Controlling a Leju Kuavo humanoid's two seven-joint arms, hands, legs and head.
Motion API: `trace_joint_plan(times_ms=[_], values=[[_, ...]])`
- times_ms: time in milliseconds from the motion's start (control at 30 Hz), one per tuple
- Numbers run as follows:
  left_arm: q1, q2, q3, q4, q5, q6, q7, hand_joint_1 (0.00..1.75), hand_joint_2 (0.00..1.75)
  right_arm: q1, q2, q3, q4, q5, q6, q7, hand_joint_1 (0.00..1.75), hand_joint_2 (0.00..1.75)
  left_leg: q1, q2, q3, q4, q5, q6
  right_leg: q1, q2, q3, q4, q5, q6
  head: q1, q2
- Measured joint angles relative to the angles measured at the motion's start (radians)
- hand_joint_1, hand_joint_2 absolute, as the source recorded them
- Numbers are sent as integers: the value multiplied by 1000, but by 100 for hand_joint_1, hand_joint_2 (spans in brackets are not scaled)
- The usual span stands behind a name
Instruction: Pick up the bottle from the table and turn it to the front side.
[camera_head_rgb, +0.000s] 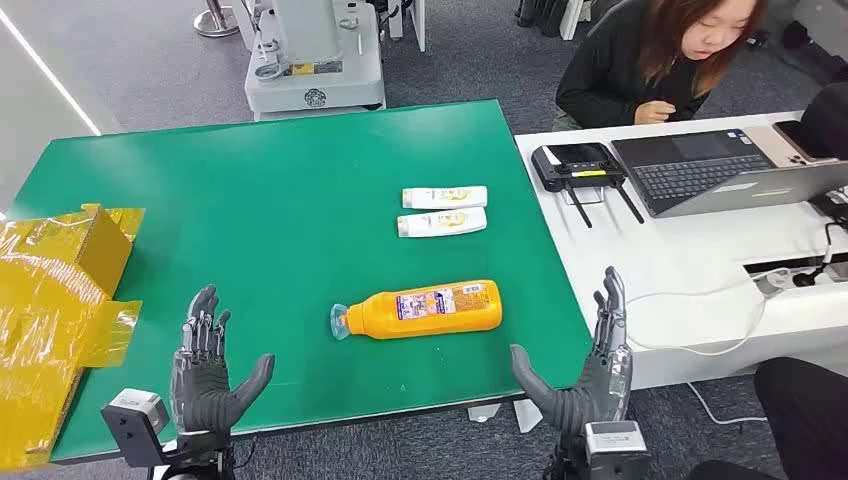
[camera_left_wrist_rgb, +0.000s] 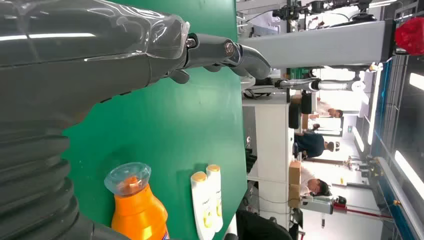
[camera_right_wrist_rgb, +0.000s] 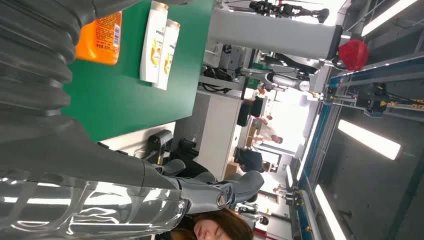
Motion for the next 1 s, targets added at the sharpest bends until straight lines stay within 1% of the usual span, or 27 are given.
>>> trace_joint_plan(times_ms=[267, 367, 400, 467, 533, 600, 667, 733, 867, 1000], values=[[0, -9, 0, 0, -7, -8, 2, 0, 175, 0, 0, 0, 0, 2, 0, 0, 0, 175, 0, 0, 0, 0, 0, 0, 0, 0, 0, 0, 0, 0, 0, 0], [-1, -16, 0, 0, -18, -16, 8, 0, 175, -3, -1, 0, 2, 28, -9, 1, 0, 175, 0, 0, 0, 0, 0, 0, 0, 0, 0, 0, 0, 0, 0, 0], [-4, -19, 0, 0, -23, -21, 11, 0, 175, -6, -4, 1, 5, 55, -22, 7, 0, 175, 0, 0, 0, 0, 0, 0, 0, 0, 0, 0, 0, 0, 0, 0], [-15, -27, 0, 3, -33, -32, 14, 0, 175, -18, -13, 3, 16, 159, -65, 40, 0, 175, 0, 0, 0, 0, 0, 0, 0, 0, 0, 0, 0, 0, 0, 0], [-34, -36, -1, 10, -40, -47, 17, 0, 175, -34, -24, 5, 33, 312, -101, 97, 0, 175, 0, 0, 0, 0, 0, 0, 0, 0, 0, 0, 0, 0, 0, 0], [-55, -44, -2, 21, -43, -64, 19, 0, 175, -56, -31, 5, 55, 468, -111, 160, 0, 175, 0, 0, 0, 0, 0, 0, 0, 0, 0, 0, 1, 0, 0, 0], [-76, -51, -6, 33, -46, -78, 21, 0, 175, -85, -40, 8, 81, 580, -112, 217, 0, 175, 0, 0, 0, 0, 1, 0, 0, 0, 0, 0, 1, 0, 0, 0], [-91, -56, -9, 44, -46, -85, 22, 0, 175, -112, -50, 12, 106, 628, -112, 251, 0, 175, 0, 0, 0, 0, 1, 0, 0, 0, 0, 0, 1, 0, 0, 0], [-109, -61, -10, 62, -46, -91, 25, 0, 175, -158, -68, 22, 154, 682, -111, 294, 0, 175, 0, 0, 0, 0, 1, 0, 0, 0, 0, 0, 1, 0, 0, 0], [-124, -64, -10, 83, -38, -88, 22, 0, 175, -238, -80, 36, 228, 700, -107, 306, 0, 175, 0, 1, 0, 0, 1, 0, 0, 1, 0, 0, 1, 0, 0, 0]])
